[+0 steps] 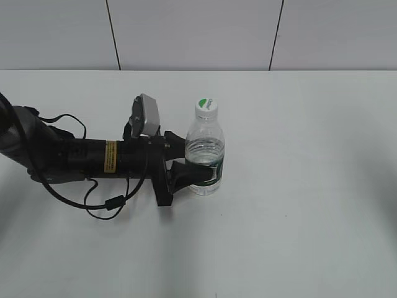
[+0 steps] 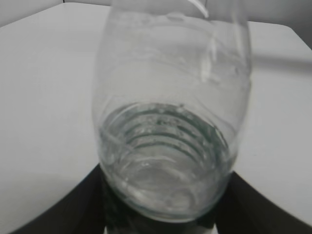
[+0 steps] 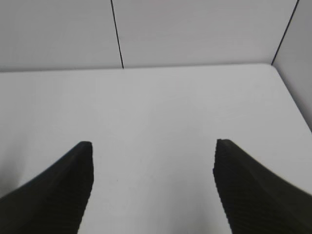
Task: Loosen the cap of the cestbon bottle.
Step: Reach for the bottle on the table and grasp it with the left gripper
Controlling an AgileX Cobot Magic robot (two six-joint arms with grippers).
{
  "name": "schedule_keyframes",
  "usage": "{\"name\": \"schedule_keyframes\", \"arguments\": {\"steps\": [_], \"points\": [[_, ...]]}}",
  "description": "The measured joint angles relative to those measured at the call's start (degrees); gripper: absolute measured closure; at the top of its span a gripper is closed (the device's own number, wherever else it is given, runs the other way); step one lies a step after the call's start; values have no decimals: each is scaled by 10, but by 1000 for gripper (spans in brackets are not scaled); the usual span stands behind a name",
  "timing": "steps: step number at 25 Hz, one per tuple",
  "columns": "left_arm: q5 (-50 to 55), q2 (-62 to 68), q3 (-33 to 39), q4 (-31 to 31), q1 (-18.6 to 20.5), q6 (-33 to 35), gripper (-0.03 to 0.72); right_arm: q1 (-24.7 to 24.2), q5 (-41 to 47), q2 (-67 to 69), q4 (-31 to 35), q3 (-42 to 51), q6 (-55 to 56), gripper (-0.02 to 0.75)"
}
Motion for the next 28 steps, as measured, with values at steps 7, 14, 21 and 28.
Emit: {"name": "schedule_keyframes", "arguments": {"steps": [7, 14, 21, 28], "points": [[1, 0, 0, -1, 0, 0, 325, 0, 209, 138, 0, -140, 0, 150], [-1, 0, 0, -1, 0, 0, 338, 0, 398, 277, 2, -289, 8, 190], [-10, 0, -1, 38, 0, 0, 342, 0, 464, 387, 52, -426, 4, 320], [-20, 0, -2, 71, 0, 0, 344, 62, 464, 418, 111, -471, -13, 344]]}}
